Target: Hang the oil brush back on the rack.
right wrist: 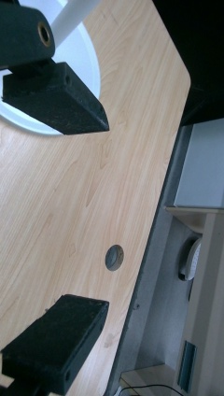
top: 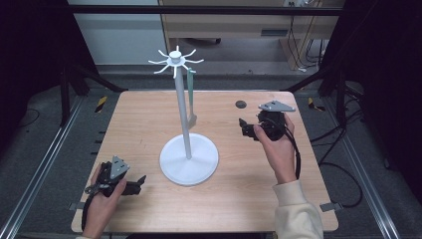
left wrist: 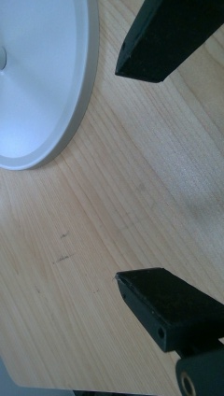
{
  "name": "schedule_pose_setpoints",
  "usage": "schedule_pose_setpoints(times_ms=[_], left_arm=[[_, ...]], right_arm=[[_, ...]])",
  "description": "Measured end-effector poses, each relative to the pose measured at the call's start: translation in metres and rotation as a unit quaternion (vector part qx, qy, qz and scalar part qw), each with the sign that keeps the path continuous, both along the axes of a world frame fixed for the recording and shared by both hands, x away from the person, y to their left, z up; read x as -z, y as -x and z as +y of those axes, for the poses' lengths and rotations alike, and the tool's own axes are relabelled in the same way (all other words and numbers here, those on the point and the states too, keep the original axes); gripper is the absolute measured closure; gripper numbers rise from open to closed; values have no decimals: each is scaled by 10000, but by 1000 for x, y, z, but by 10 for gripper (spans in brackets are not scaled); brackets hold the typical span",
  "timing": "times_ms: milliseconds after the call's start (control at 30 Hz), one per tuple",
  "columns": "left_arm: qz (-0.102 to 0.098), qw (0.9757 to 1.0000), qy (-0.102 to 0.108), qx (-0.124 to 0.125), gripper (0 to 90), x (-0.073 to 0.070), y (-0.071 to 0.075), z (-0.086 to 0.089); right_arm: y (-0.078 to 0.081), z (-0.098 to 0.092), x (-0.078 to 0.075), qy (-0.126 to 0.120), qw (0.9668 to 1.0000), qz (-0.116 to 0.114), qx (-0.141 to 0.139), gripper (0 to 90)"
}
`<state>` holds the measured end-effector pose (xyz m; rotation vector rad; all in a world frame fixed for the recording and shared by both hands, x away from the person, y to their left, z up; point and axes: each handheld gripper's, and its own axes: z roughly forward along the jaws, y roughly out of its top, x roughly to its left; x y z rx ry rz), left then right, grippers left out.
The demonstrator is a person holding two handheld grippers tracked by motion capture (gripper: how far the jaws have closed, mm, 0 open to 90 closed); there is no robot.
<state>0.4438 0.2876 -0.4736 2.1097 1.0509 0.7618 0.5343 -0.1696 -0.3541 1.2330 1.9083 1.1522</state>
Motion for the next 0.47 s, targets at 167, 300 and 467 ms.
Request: schedule_pose_setpoints(times_ms=[167,300,467], left_arm=[[-1,10000,0,-3,28,0,0,0],[-3,10000,-2,-7,28,0,0,0],[-3,10000,-9,-3,28,0,0,0]], right_arm=[[-5,1,17,118,9998,149,-6,137],[-10,4,33,172,9994,299,-30,136],[-14,8,47,248,9984,511,-37,134]])
